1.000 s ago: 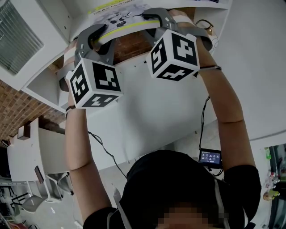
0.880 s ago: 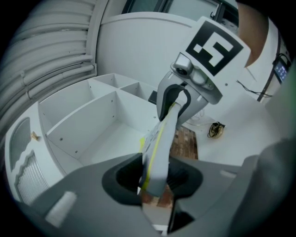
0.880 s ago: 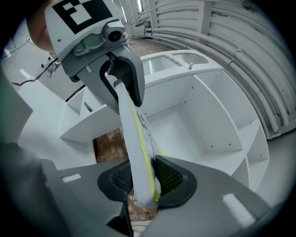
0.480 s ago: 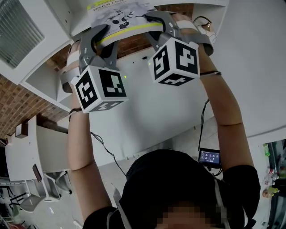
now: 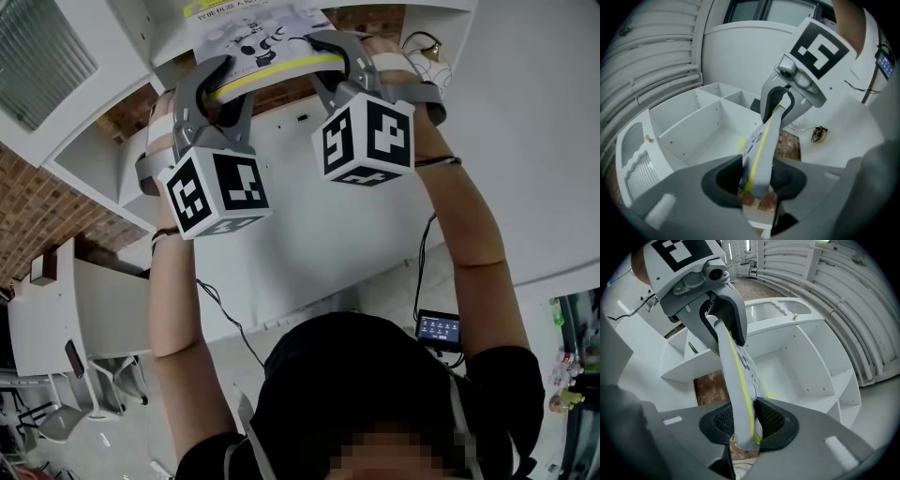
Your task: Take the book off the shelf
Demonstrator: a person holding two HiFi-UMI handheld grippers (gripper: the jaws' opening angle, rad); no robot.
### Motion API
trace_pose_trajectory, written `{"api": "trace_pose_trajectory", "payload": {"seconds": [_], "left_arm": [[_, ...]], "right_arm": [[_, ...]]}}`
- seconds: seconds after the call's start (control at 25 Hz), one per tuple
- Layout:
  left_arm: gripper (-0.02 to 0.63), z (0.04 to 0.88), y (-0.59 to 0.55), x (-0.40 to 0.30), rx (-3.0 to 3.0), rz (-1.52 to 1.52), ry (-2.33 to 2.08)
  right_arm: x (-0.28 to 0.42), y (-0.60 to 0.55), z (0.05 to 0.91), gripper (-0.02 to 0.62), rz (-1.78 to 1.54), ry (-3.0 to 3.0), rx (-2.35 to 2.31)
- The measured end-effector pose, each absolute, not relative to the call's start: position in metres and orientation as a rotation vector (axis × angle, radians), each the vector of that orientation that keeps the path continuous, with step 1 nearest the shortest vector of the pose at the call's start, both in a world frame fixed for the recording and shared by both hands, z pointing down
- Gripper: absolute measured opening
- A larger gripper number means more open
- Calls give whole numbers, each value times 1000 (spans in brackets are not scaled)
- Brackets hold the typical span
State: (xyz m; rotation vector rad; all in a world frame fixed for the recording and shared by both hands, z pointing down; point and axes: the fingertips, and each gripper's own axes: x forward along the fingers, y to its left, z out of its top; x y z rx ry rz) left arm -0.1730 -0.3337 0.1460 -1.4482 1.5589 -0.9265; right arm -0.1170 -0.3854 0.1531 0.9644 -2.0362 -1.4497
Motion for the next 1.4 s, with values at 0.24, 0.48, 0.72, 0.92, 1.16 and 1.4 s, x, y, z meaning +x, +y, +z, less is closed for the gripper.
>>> {"api": "trace_pose_trajectory", "payload": {"seconds": [0.24, 0.48, 0.72, 0.92, 1.16, 1.4], "left_arm": [[156, 149, -331, -169, -1447, -863, 1571], [221, 155, -320, -166, -1604, -740, 1591], [264, 158, -305, -167, -1797, -641, 1578], [267, 153, -285, -167, -1997, -461, 1613], [279, 150, -286, -186, -2163, -302, 1717], [278, 142, -288, -192, -2435, 14, 1735]], "right_arm": [[-113, -384, 158, 100, -1453, -2011, 985], [-113, -381, 163, 101, -1444, -2006, 1001], [-118, -385, 167, 101, -1449, -1988, 1024], [-112, -383, 174, 101, -1469, -1971, 1061], [-111, -380, 180, 101, -1488, -1984, 1120], [-114, -382, 187, 103, -1539, -1951, 1154]]}}
